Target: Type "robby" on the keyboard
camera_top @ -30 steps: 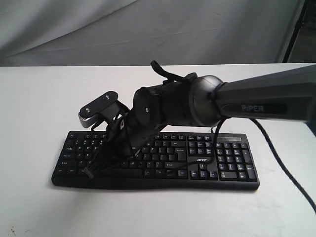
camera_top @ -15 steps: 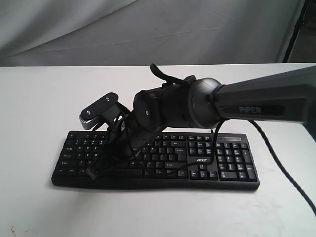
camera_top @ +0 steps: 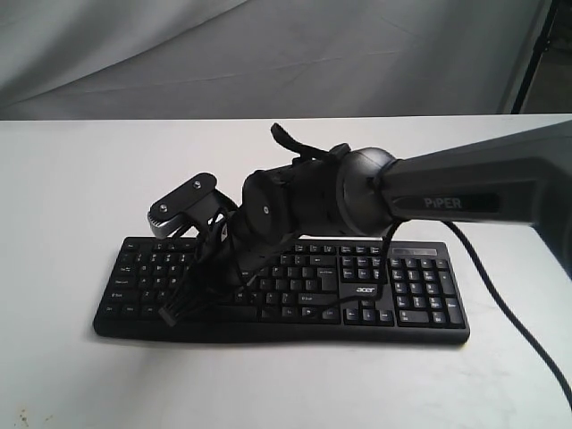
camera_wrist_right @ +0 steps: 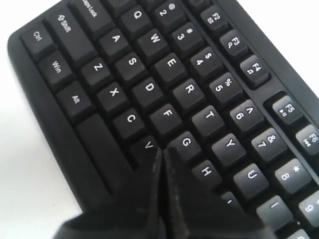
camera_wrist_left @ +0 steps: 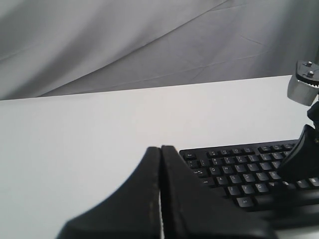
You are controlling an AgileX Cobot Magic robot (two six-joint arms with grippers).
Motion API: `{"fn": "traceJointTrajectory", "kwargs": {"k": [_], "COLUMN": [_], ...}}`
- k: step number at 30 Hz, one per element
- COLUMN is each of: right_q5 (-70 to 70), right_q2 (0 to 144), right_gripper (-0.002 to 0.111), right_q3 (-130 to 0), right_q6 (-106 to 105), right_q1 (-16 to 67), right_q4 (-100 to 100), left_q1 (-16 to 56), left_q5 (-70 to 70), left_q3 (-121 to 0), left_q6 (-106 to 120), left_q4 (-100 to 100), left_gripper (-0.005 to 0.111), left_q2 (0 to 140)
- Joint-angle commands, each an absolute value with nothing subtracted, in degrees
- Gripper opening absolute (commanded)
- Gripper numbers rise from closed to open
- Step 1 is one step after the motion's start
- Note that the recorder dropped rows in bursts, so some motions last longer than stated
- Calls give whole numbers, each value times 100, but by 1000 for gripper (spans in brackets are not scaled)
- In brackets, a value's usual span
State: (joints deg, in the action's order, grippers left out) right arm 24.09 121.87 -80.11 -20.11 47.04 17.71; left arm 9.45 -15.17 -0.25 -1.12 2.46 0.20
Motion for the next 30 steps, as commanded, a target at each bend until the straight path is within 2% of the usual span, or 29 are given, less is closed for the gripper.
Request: {"fn": "traceJointTrajectory", "kwargs": {"k": [1, 30], "right_q5": [2310, 2370], "right_q2": [12174, 12219], "right_gripper": [0, 0], "right_q3": [-7983, -7983], "right_q6": [-2075, -2075], "right_q1": [4663, 4660], "right_q4": [1803, 1819], "left_q1": [982, 982], "left_q5": [-1476, -1476], "left_q3": [0, 0], "left_q6": [-128, -128], "left_q4": [274, 274], "left_gripper": [0, 0], "left_q2": [0, 0]}}
